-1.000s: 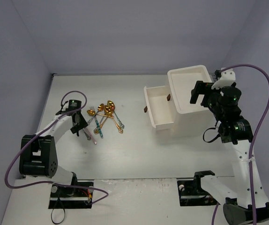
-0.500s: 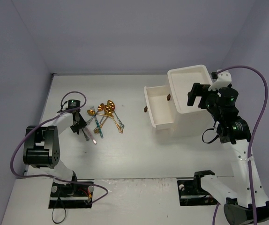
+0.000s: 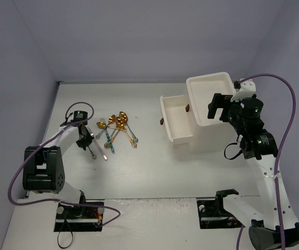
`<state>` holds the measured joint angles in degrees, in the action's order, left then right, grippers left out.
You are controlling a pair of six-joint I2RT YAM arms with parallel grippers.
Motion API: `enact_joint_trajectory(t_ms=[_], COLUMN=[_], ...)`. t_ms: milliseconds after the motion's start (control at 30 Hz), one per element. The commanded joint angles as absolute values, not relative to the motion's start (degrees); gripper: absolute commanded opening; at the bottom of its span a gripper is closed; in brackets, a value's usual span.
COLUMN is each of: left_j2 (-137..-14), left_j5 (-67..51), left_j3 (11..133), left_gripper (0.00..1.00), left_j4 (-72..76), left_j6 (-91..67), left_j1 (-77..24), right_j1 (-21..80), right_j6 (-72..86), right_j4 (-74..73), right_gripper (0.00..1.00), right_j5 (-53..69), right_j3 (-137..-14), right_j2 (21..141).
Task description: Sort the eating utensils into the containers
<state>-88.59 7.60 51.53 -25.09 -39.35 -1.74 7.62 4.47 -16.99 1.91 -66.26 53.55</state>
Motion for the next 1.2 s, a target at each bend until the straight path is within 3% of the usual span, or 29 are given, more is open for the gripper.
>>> enact_joint_trajectory(t_ms=[0, 133, 433, 800, 1000, 1167], left_j2=[-79.1, -78.2, -90.9, -108.7, -112.6, -109.6], left_j5=[4.1, 0.4, -1.9, -2.5, -2.5, 1.3], left_j3=[59.9, 68.3, 93.8, 111.5, 114.7, 113.0], left_gripper=[0.0, 0.0, 0.0, 0.01, 0.31, 0.43], left_j4=[-28.4, -28.7, -24.1, -21.5, -22.7, -26.1], left_j6=[-37.8, -40.2, -50.7, -54.7, -54.7, -49.9], left_j1=[-2.3, -7.6, -32.8, -43.8, -45.3, -45.0], right_j1=[8.2, 8.1, 8.2, 8.3, 8.3, 8.3], right_j6=[4.4, 4.5, 4.7, 4.2, 3.9, 3.6], right_j4=[-13.2, -13.2, -13.2, -13.2, -13.3, -13.2], right_gripper=[1.0, 1.0, 1.0, 1.0, 1.0, 1.0], right_j5=[2.0, 2.0, 0.2, -2.0, -2.1, -2.0], right_j3=[-66.9, -67.0, -66.0, -64.5, -64.1, -63.9], right_j2=[54.1, 54.0, 52.6, 51.0, 50.8, 50.8])
